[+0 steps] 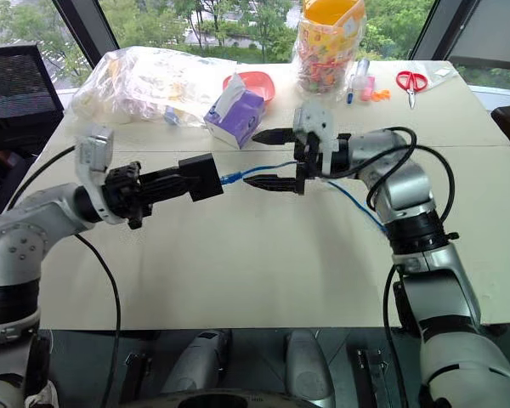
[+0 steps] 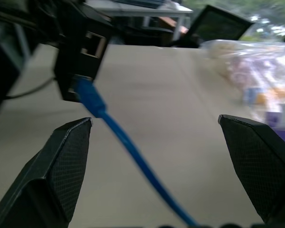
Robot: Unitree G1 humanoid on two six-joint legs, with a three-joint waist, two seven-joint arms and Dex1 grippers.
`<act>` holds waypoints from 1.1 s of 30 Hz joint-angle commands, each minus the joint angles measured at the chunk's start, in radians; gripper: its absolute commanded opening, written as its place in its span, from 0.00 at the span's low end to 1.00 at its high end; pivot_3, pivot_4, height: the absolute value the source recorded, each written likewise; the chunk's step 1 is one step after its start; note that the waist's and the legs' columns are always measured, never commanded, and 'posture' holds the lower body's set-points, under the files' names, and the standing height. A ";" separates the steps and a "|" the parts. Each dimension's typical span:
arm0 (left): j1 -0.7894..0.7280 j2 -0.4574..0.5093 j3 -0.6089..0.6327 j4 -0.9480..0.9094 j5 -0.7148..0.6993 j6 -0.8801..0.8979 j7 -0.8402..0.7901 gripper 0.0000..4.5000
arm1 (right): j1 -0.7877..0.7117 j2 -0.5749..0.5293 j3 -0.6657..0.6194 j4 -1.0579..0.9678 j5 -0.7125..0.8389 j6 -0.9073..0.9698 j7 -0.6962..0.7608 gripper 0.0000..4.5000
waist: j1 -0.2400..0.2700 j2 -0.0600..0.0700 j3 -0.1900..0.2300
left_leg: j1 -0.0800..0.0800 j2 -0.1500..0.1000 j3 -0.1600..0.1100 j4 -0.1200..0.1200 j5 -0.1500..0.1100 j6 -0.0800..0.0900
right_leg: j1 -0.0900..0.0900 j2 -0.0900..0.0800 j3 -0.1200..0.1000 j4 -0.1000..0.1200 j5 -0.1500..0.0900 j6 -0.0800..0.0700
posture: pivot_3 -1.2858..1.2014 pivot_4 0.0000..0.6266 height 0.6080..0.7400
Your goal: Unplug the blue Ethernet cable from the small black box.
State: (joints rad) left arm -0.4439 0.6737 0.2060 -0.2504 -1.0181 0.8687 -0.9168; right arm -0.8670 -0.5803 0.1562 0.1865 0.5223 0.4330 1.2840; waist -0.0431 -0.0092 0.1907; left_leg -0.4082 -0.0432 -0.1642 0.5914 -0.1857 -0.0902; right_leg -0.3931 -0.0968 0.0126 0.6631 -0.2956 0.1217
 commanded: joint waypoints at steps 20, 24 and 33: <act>-0.008 0.009 0.015 -0.083 -0.046 0.017 -0.005 0.10 | -0.088 0.052 0.035 0.001 0.061 0.252 0.188 0.94 | 0.000 0.000 0.000 | -0.002 0.001 0.003 -0.001 0.000 0.000 | -0.003 0.000 0.001 0.000 0.000 0.000 | 0.52 0.24 1.00; -0.005 0.006 0.016 -0.091 -0.049 0.018 0.003 0.10 | -0.090 0.058 0.040 0.002 0.057 0.261 0.200 0.57 | 0.000 0.000 0.000 | -0.002 0.001 0.003 -0.001 0.000 0.000 | -0.003 0.000 0.002 0.000 0.000 0.000 | 0.52 0.24 1.00; 0.003 0.008 0.013 -0.113 -0.062 0.024 0.012 0.10 | -0.094 0.067 0.046 -0.010 0.052 0.276 0.213 0.01 | 0.000 0.000 0.000 | -0.002 0.001 0.003 -0.001 0.000 0.000 | -0.004 0.000 0.002 0.000 0.000 0.000 | 0.52 0.24 1.00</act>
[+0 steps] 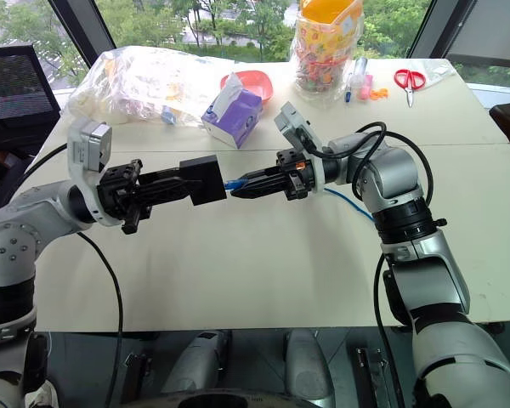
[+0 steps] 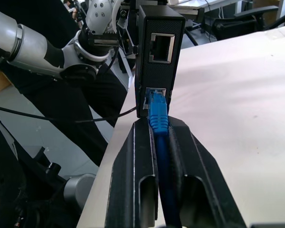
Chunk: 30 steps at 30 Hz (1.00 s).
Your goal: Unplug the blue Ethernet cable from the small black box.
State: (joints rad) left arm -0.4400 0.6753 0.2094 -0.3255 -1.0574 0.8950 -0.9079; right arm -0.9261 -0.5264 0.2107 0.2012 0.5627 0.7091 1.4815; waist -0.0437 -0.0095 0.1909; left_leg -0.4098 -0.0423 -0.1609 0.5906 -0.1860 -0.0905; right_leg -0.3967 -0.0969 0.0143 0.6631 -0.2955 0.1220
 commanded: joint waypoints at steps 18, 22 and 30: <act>-0.008 0.011 -0.007 -0.044 -0.011 -0.012 -0.003 0.10 | -0.052 0.016 -0.015 -0.008 0.010 0.005 0.038 0.58 | 0.000 0.000 0.000 | 0.000 0.000 0.000 0.000 0.000 0.000 | 0.000 0.000 0.000 0.000 0.000 0.000 | 0.52 0.24 1.00; -0.006 0.008 -0.008 -0.046 -0.012 -0.016 0.000 0.10 | -0.055 0.020 -0.014 -0.003 0.012 0.013 0.041 0.58 | 0.000 0.000 0.000 | 0.000 0.000 0.000 0.000 0.000 0.000 | 0.000 0.000 0.000 0.000 0.000 0.000 | 0.52 0.24 1.00; -0.004 0.006 -0.008 -0.049 -0.009 -0.022 0.004 0.10 | -0.058 0.026 -0.012 0.006 0.004 0.012 0.049 0.08 | 0.000 0.000 0.000 | 0.000 0.000 0.000 0.000 0.000 0.000 | 0.000 0.000 0.000 0.000 0.000 0.000 | 0.52 0.24 1.00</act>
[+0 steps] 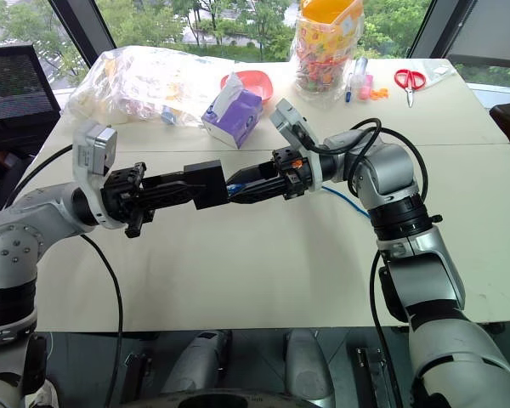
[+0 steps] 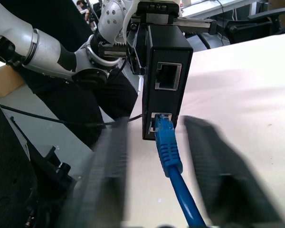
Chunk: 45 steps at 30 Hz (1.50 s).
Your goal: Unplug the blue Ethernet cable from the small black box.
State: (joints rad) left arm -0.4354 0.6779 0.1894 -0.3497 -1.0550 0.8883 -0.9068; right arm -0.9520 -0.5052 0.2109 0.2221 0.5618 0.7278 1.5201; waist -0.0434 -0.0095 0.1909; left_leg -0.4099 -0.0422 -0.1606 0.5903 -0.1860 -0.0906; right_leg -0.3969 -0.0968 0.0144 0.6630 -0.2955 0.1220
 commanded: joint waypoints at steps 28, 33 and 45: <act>-0.001 0.024 0.024 -0.049 -0.029 -0.017 -0.020 0.10 | -0.052 0.013 -0.049 0.012 0.036 0.027 0.022 0.40 | 0.000 0.000 0.000 | 0.000 0.000 0.000 0.000 0.000 0.000 | 0.000 0.000 0.000 0.000 0.000 0.000 | 0.52 0.24 1.00; -0.004 0.022 0.022 -0.047 -0.024 -0.020 -0.019 0.10 | -0.051 0.016 -0.053 0.004 0.031 0.022 0.021 0.75 | -0.001 0.000 0.000 | 0.000 0.000 0.000 0.000 0.000 0.000 | 0.000 0.000 0.000 0.000 0.000 0.000 | 0.52 0.24 1.00; -0.009 0.018 0.023 -0.045 -0.024 -0.023 -0.015 0.10 | -0.034 0.014 -0.037 -0.013 0.017 0.014 0.023 0.75 | 0.000 0.000 0.000 | 0.000 0.000 0.000 0.000 0.000 0.000 | 0.000 0.000 0.000 0.000 0.000 0.000 | 0.52 0.24 1.00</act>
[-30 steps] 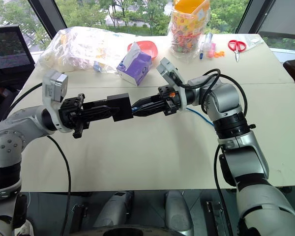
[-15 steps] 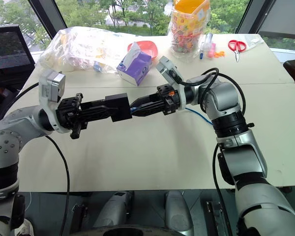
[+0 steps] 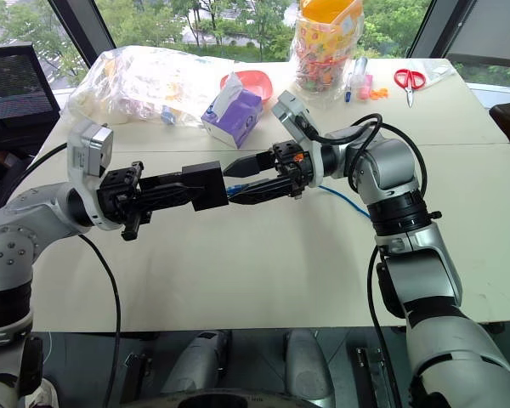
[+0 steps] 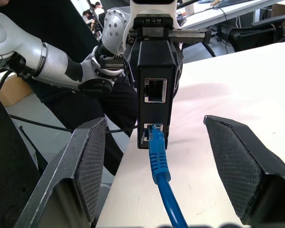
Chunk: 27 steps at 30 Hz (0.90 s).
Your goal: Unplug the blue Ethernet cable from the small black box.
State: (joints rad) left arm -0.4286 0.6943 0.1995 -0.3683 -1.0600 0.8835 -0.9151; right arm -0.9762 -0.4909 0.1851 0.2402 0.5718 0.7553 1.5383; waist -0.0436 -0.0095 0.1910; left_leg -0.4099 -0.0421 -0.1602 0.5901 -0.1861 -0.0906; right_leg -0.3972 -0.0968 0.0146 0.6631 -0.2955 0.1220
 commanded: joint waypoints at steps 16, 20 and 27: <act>-0.021 0.000 0.015 -0.026 -0.018 -0.020 0.001 0.10 | 0.013 -0.006 0.000 -0.044 -0.006 -0.025 0.007 0.01 | 0.000 0.000 0.000 | 0.000 0.000 0.000 0.000 0.000 0.000 | 0.000 0.000 0.000 0.000 0.000 0.000 | 0.52 0.24 1.00; -0.019 -0.001 0.016 -0.026 -0.018 -0.022 0.002 0.10 | 0.016 -0.008 -0.001 -0.049 -0.005 -0.023 0.005 0.25 | 0.000 0.000 0.000 | 0.000 0.000 0.000 0.000 0.000 0.000 | 0.000 0.000 0.000 0.000 0.000 0.000 | 0.52 0.24 1.00; -0.017 -0.004 0.015 -0.026 -0.015 -0.025 0.004 0.10 | 0.025 -0.010 -0.004 -0.060 -0.004 -0.026 0.000 0.57 | 0.000 0.000 0.000 | 0.000 0.000 0.000 0.000 0.000 0.000 | 0.000 0.000 0.000 0.000 0.000 0.000 | 0.52 0.24 1.00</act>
State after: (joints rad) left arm -0.4292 0.6903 0.2000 -0.3671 -1.0586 0.8813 -0.9099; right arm -0.9504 -0.4946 0.1906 0.2189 0.5598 0.7354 1.5381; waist -0.0436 -0.0095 0.1910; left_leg -0.4099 -0.0421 -0.1601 0.5901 -0.1861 -0.0906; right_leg -0.3972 -0.0968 0.0147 0.6630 -0.2955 0.1220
